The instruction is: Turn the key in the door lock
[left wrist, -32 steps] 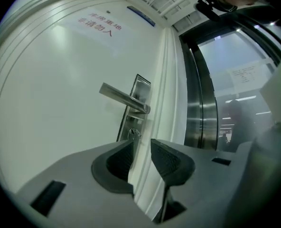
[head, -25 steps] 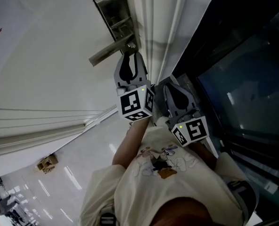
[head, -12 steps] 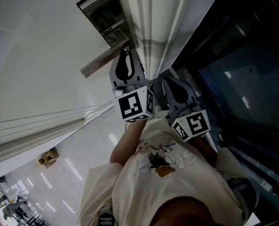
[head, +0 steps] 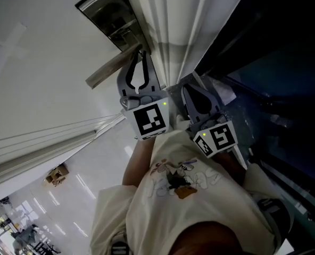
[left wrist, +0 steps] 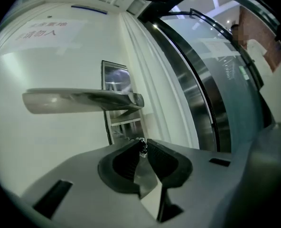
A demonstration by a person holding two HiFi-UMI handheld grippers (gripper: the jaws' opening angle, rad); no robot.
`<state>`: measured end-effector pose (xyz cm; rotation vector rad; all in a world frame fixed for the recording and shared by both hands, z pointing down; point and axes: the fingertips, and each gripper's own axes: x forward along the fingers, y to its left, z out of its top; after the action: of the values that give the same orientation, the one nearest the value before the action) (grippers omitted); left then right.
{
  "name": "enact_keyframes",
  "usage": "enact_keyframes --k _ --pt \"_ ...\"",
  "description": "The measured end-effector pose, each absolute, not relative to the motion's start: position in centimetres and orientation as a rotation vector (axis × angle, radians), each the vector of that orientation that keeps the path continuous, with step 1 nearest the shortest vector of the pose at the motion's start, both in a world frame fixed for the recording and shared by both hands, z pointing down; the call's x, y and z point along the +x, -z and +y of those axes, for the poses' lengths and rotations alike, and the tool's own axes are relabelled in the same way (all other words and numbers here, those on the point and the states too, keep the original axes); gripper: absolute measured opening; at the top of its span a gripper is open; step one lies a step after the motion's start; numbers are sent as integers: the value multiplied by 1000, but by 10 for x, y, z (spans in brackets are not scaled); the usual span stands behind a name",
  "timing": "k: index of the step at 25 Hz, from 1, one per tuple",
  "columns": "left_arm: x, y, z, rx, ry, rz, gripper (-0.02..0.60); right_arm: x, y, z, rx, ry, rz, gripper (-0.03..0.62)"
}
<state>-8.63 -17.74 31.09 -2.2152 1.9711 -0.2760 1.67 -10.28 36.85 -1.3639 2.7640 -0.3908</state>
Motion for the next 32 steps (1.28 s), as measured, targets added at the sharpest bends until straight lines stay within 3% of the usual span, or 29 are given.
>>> enact_keyframes --k 17,32 --pt "-75 -319 -178 -1948 934 1519 52 12 -368 -107 -1322 396 2772 8" --pt "-70 -326 -175 -1651 1180 1161 29 1 -368 -103 -1290 404 2784 8"
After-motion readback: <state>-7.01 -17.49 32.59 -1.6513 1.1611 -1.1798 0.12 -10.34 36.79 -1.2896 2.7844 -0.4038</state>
